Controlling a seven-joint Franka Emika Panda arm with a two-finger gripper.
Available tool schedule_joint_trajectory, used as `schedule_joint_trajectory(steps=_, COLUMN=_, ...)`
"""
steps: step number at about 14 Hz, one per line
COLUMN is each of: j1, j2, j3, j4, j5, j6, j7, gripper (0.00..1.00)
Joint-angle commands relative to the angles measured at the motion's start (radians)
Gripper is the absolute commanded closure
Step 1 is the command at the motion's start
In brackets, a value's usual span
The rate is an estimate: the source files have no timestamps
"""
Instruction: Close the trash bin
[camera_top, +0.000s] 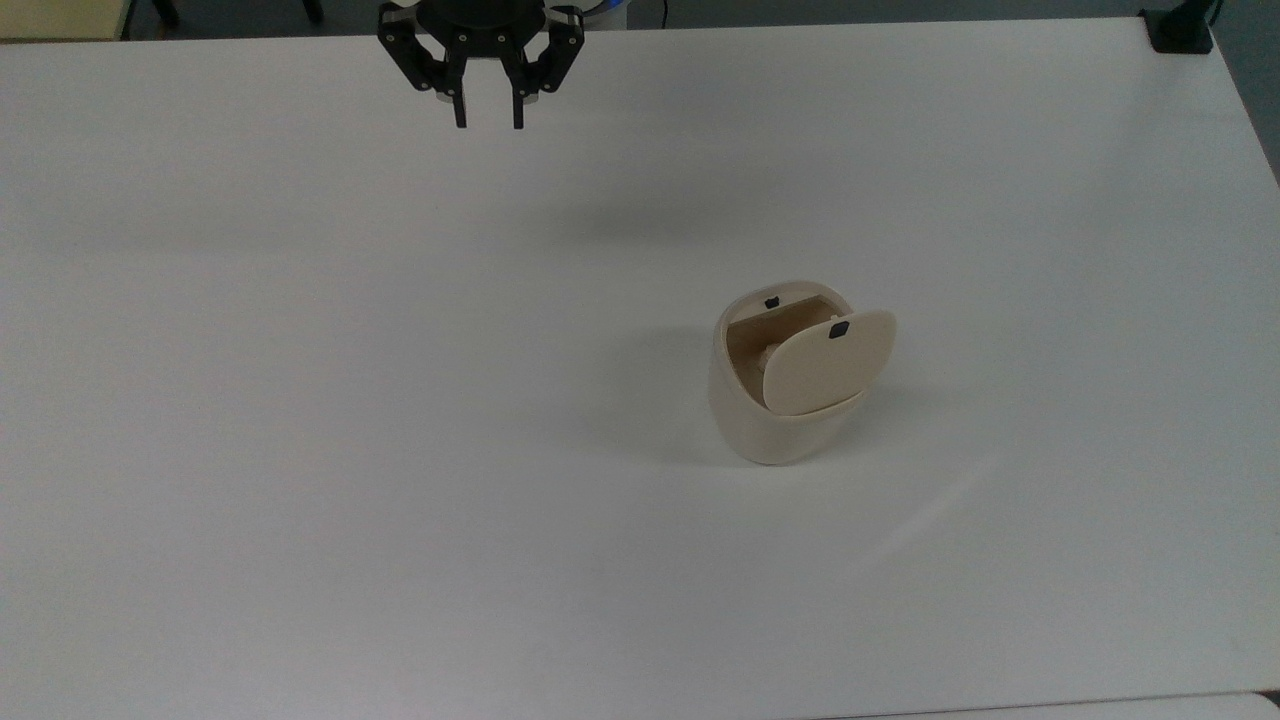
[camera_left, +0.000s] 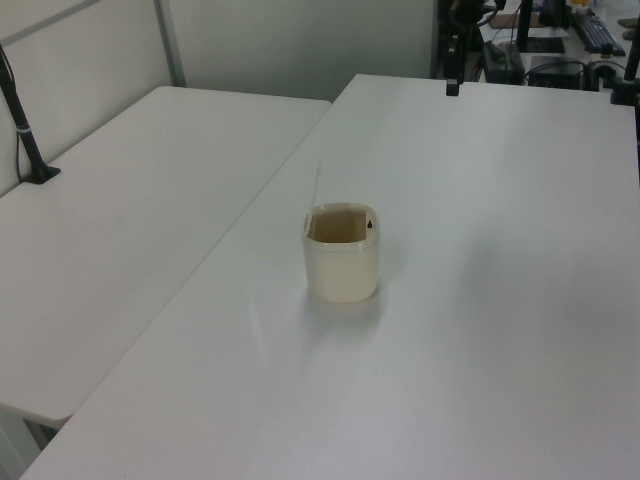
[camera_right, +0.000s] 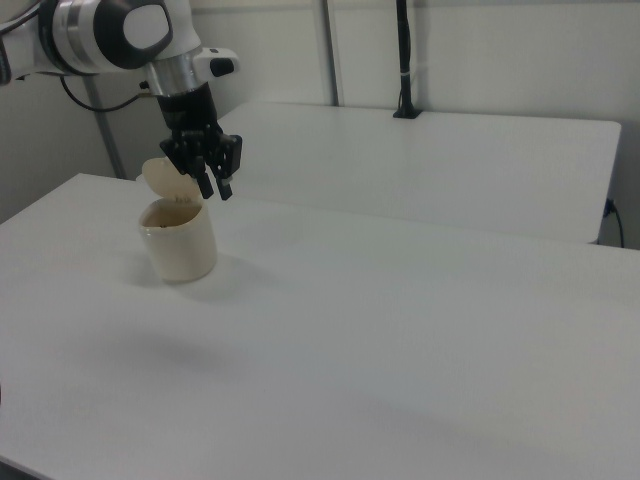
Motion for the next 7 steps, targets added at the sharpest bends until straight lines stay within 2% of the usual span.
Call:
schedule_joint_trajectory(steps=1, j1=0.0, j2=-0.025, j3=-0.002, j4=-0.019, j5=0.0, j6=-0.014, j7=0.001, gripper=1.0)
schedule_joint_trajectory(steps=4, j1=-0.001, j2=-0.016, j3=-0.002, j4=-0.016, j5=0.006, j6=-0.005, j7=-0.001, gripper=1.0)
schedule_joint_trajectory(steps=7, j1=0.005, j2=0.007, j3=0.003, j4=-0.015, j5=0.009, j6=0.098, j7=0.001, gripper=1.0)
